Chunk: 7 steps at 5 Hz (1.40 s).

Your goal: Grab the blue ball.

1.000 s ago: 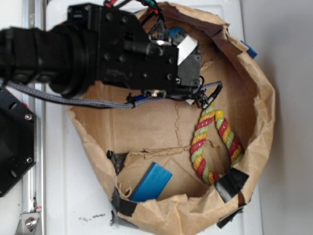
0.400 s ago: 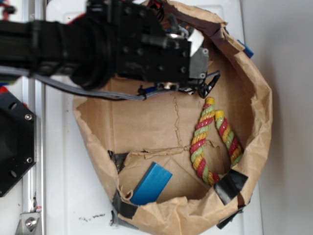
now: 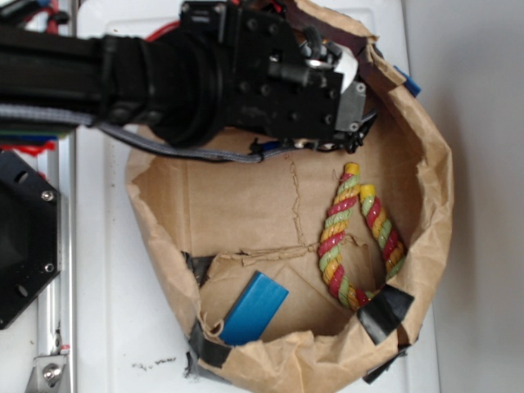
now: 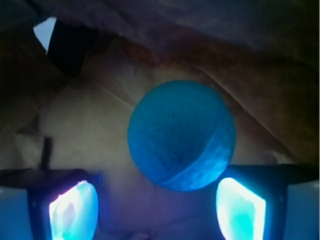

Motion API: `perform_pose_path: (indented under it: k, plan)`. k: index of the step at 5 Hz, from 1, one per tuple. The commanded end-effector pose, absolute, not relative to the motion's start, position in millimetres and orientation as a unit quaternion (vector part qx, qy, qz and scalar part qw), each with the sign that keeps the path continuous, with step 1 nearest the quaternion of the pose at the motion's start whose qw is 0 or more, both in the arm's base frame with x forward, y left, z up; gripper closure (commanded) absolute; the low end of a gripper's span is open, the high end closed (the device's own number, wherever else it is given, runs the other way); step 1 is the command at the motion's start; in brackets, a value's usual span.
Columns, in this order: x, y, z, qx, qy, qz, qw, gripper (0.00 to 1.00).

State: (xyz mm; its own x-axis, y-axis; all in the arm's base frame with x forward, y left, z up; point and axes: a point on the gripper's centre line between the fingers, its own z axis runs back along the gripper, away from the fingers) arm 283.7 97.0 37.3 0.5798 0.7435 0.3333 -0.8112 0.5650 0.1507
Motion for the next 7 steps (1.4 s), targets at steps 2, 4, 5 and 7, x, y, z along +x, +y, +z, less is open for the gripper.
perform_pose_path:
  k: [2, 4, 5, 7]
  plan:
    - [307.6, 117.9, 42.6, 0.15, -0.136, 0.481, 0.853, 1.0]
    - [301.0, 107.8, 47.8, 0.149, -0.16, 0.458, 0.861, 1.0]
    - [300.0, 104.5, 48.6, 0.149, -0.164, 0.452, 0.864, 1.0]
    - [301.2, 102.8, 48.5, 0.15, -0.166, 0.45, 0.865, 1.0]
